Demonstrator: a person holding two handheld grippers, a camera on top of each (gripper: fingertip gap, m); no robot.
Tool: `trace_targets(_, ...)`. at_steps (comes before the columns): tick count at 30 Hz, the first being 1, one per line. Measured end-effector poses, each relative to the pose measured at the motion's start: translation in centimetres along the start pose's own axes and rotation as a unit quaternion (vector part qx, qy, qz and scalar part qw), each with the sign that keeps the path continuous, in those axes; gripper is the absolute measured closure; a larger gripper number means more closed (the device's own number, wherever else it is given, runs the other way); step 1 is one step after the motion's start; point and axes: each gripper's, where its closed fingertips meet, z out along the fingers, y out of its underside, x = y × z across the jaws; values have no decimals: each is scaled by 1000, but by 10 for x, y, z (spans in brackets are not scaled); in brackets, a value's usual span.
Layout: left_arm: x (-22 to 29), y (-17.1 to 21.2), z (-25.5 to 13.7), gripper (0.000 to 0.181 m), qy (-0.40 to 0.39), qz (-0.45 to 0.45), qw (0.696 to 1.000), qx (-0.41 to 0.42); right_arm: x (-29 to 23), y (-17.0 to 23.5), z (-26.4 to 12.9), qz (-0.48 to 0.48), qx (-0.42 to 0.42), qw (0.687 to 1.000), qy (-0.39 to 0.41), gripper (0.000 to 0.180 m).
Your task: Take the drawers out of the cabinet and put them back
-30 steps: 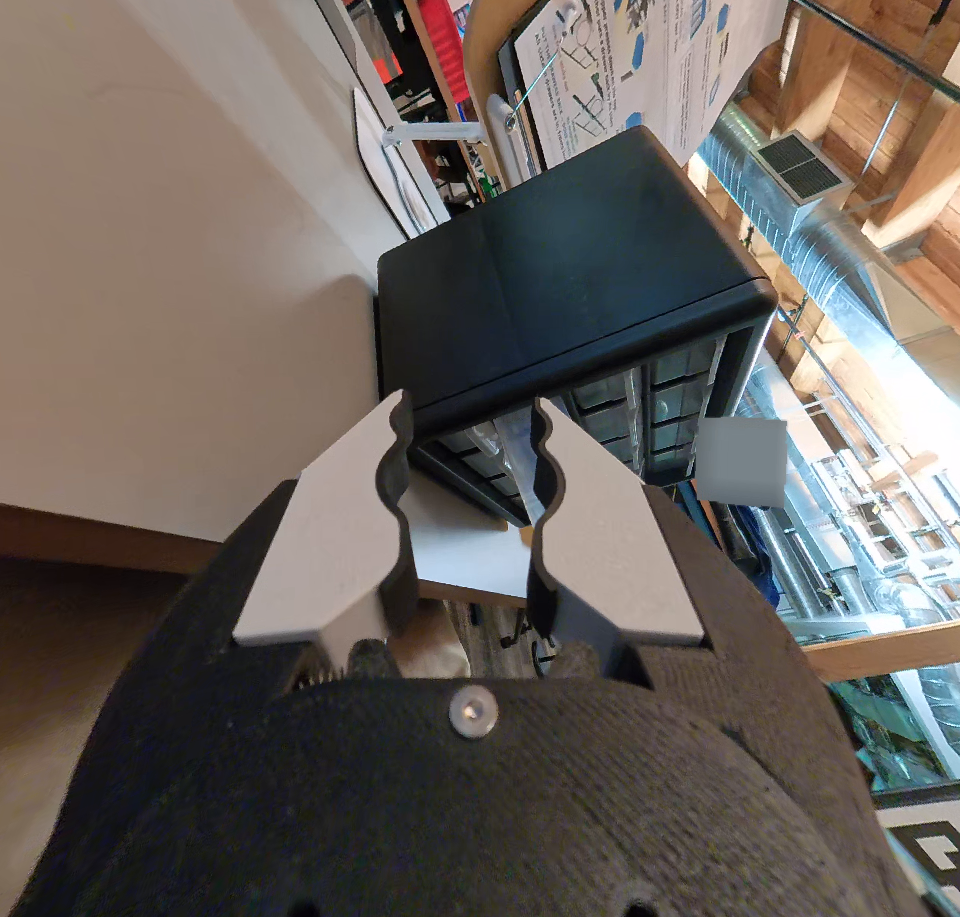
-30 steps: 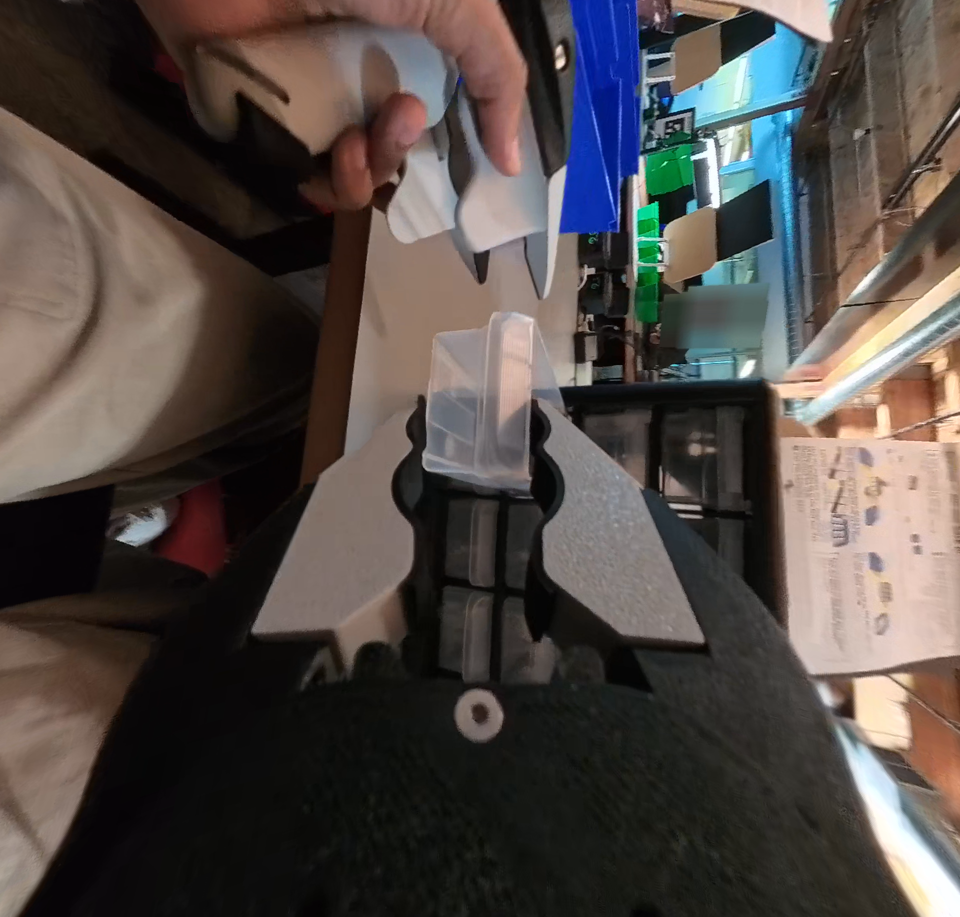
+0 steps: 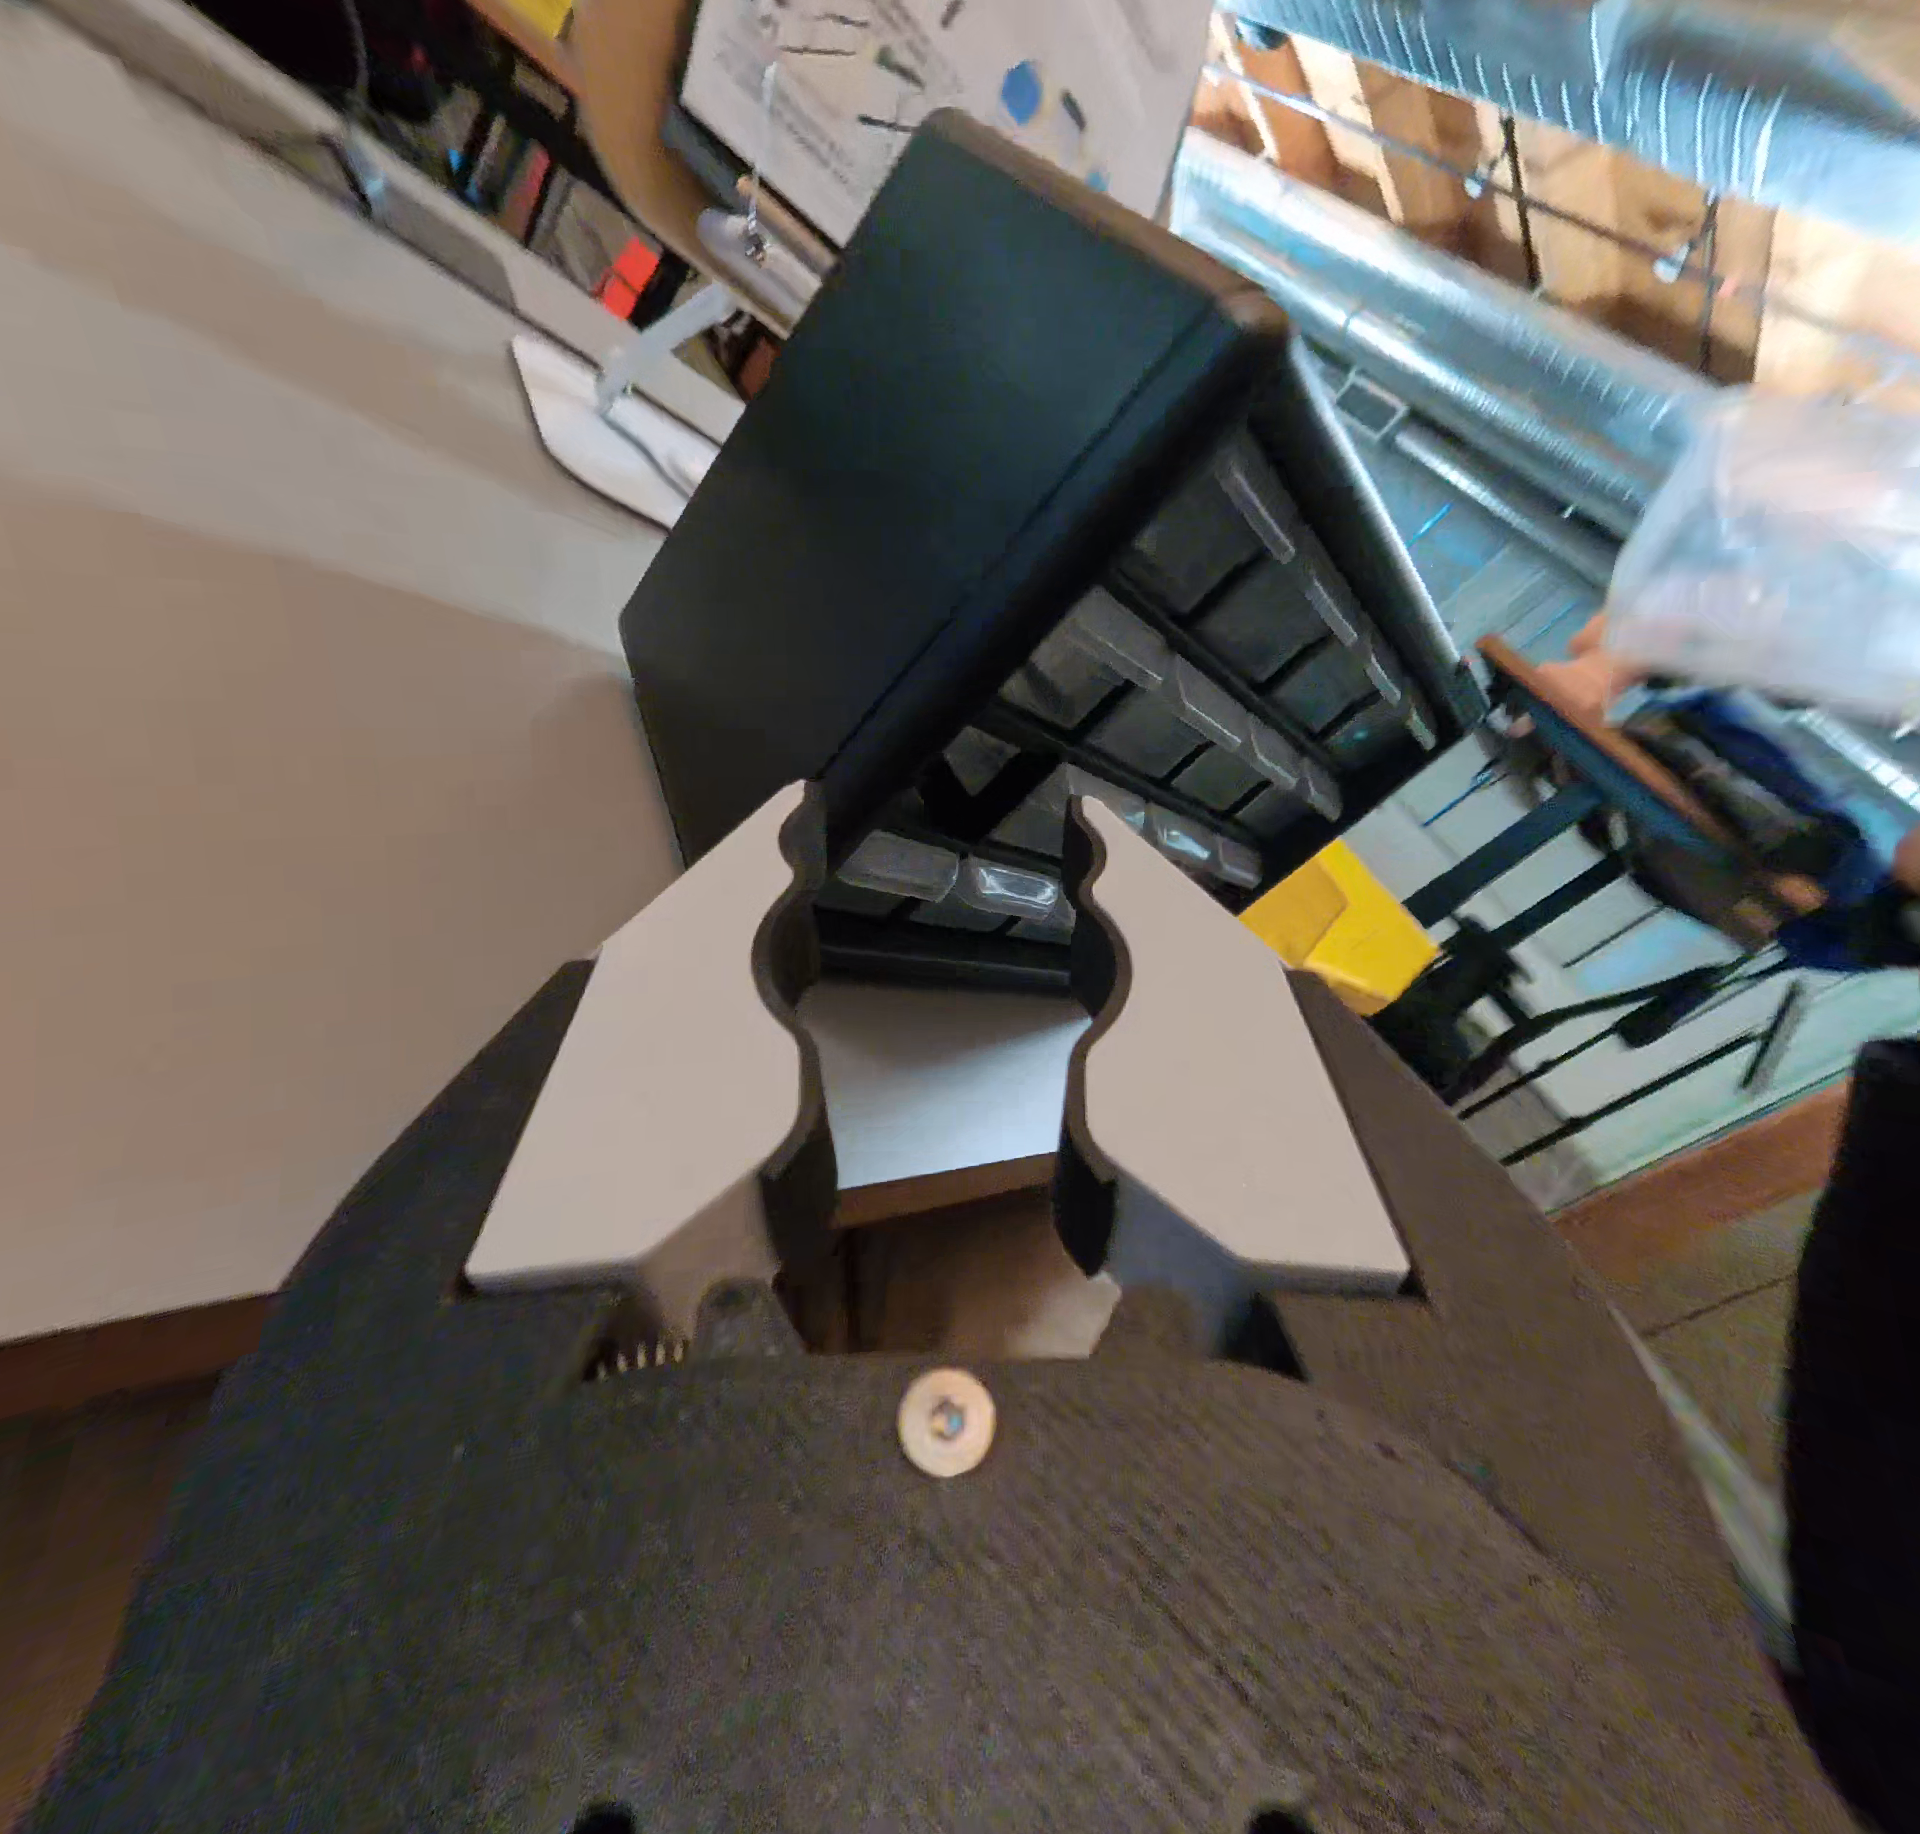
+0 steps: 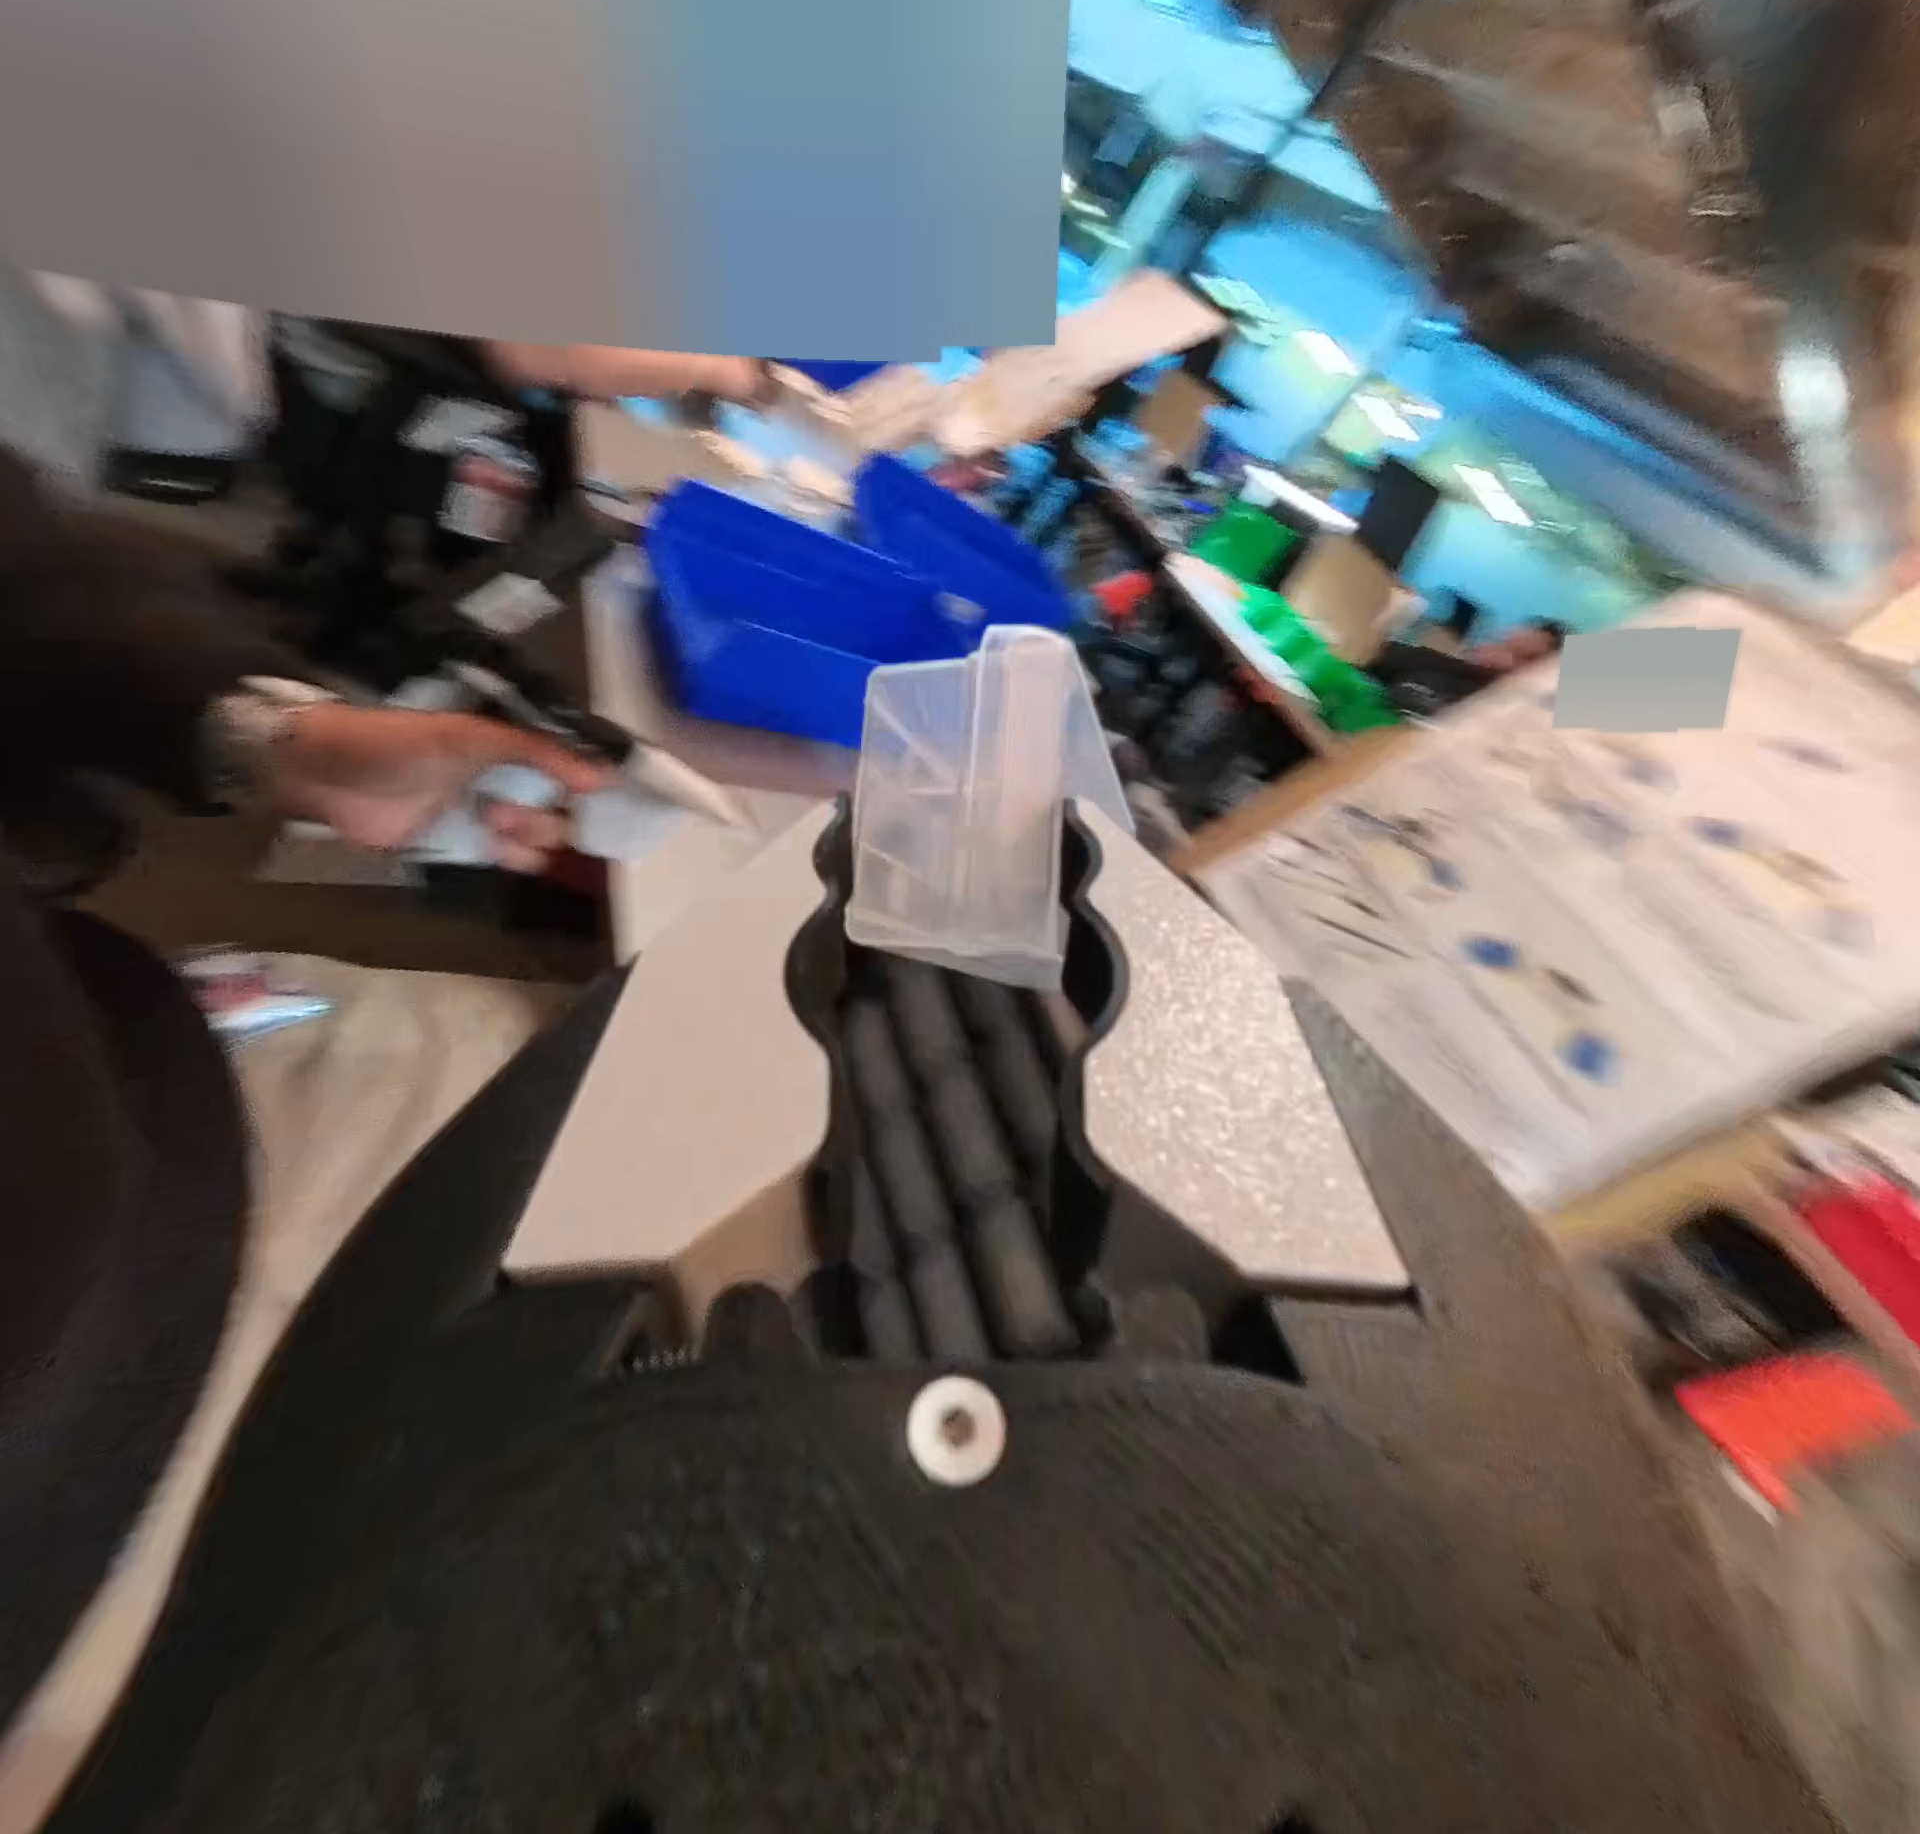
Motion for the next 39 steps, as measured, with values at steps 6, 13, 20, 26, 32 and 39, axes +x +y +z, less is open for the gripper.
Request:
trace_targets(6,6,9,3,139,-5,35,999,-9,143,123,-99,-49,-237,923,300,141)
trace_targets(13,2,11,1,139,-25,52,998,-4,219,336,-151,40,-422,845,324,143)
trace_targets(20,-6,15,-5,140,-36,33,999,-9,238,437,-138,89,-474,828,286,144)
trace_targets(26,-11,9,-18,140,-55,51,997,4,242,474,-120,136,-481,822,272,148)
trace_targets(32,-9,12,-20,140,-51,51,997,0,244,486,-111,211,-463,813,285,135)
trace_targets(39,-2,16,-13,140,-31,53,998,-13,261,430,-134,248,-370,823,352,128)
